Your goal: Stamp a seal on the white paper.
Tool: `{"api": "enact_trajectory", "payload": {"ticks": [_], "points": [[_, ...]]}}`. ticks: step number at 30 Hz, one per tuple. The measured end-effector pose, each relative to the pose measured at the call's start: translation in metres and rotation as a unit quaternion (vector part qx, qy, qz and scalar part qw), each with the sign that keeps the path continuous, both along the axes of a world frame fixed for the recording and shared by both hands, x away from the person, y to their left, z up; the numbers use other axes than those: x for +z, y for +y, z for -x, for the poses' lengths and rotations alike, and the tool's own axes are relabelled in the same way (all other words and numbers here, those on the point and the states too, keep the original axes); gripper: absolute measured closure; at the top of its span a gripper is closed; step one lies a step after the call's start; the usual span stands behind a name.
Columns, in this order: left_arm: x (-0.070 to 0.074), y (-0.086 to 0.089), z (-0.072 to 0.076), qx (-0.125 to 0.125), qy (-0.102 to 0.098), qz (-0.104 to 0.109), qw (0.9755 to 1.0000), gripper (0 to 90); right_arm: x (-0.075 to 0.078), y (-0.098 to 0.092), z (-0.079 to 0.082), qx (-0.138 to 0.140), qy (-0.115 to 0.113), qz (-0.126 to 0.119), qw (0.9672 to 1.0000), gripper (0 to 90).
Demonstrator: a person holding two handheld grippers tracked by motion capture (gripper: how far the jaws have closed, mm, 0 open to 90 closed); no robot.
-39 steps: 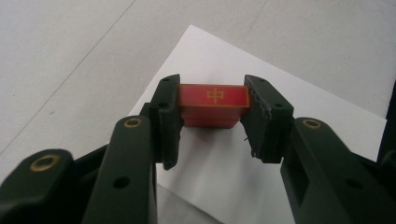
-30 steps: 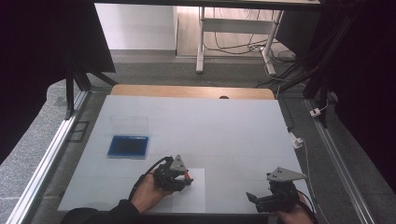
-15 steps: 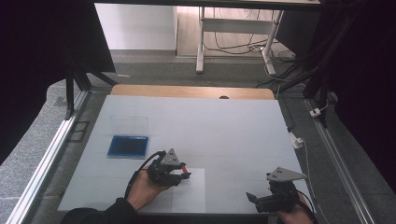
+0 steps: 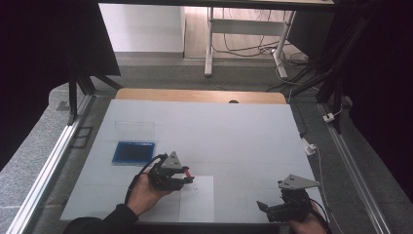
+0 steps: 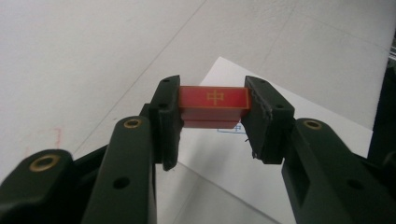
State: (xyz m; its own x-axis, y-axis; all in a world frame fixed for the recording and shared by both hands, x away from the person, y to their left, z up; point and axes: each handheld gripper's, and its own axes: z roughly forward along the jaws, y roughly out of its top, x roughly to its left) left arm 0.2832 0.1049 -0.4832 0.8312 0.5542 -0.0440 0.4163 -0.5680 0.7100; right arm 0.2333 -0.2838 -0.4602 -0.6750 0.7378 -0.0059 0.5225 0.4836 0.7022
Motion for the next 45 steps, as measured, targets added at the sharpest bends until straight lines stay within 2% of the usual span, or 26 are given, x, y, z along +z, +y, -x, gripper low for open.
{"api": "enact_trajectory", "payload": {"ticks": [9,13,25,45], "points": [[0.004,0.016,-0.006,0.021,0.002,0.003,0.9998,58.2,0.000,0.000,0.000,0.001,-0.001,0.000,1.0000,0.0],[0.005,0.024,-0.009,0.035,0.004,0.011,0.9993,58.1,0.000,0.000,0.000,0.001,-0.001,0.000,1.0000,0.0],[0.008,0.045,-0.017,0.069,0.002,0.014,0.9975,58.2,0.000,0.000,0.000,0.002,-0.002,0.001,1.0000,0.0],[0.011,0.081,-0.027,0.122,-0.002,0.027,0.9922,58.1,0.000,0.001,0.001,0.003,-0.003,0.003,1.0000,0.0]]}}
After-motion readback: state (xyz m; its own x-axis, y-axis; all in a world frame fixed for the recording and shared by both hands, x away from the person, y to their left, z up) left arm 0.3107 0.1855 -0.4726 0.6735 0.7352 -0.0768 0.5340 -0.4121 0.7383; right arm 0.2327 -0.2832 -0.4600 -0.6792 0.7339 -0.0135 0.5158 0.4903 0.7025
